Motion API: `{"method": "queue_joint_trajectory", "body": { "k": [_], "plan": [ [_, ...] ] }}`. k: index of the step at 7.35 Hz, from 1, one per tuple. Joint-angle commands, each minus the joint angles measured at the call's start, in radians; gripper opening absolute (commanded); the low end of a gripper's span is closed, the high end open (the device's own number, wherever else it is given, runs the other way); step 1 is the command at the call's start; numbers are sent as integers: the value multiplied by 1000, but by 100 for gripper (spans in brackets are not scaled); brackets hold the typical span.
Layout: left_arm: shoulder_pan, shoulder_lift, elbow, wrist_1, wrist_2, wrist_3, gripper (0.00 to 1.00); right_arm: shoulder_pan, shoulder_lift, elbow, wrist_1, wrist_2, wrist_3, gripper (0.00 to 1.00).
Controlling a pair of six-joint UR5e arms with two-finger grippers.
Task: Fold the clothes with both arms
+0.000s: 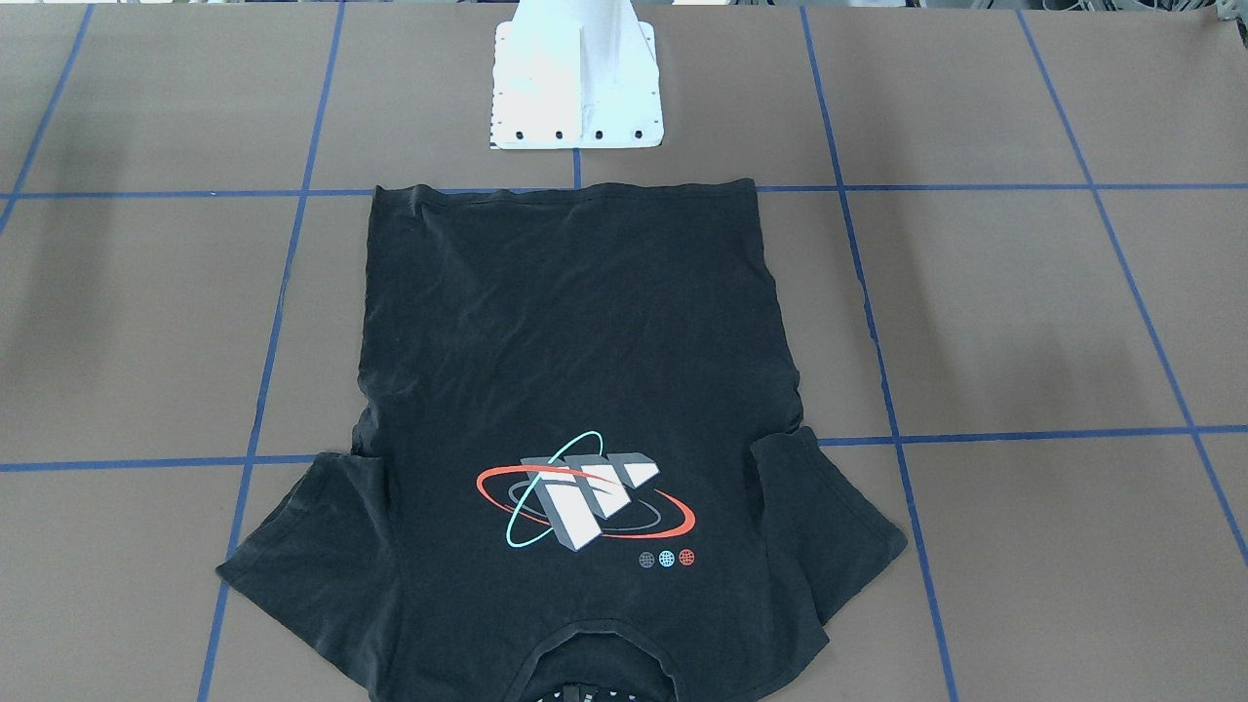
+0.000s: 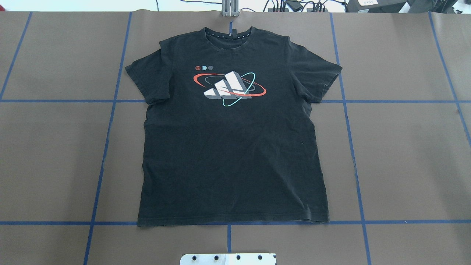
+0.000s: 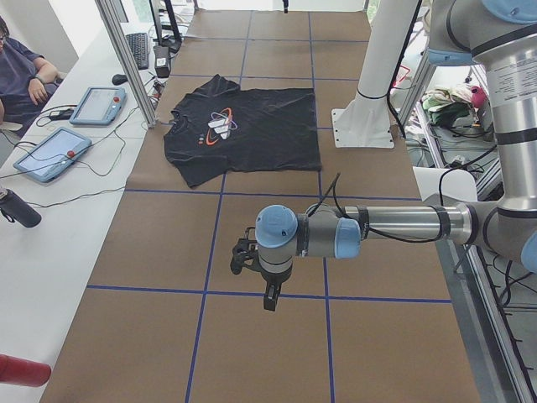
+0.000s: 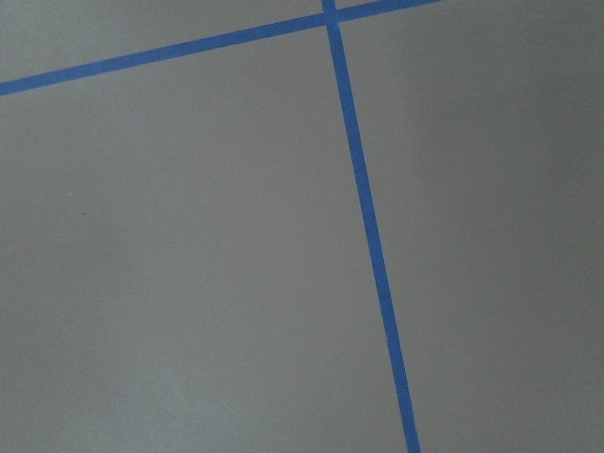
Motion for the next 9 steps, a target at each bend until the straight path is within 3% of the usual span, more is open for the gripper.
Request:
{"method": "queue_joint_trajectory", "body": {
  "k": [1, 5, 9],
  "plan": [
    [0, 0, -2, -2, 0, 3, 100, 0, 0, 0, 0, 0, 0, 100],
    [2, -24, -33, -8, 0, 0, 100, -2, 39, 2, -3, 15, 3, 100],
    [2, -213, 28, -158, -6, -6, 100, -47, 274, -78, -3, 23, 37, 100]
  ]
}}
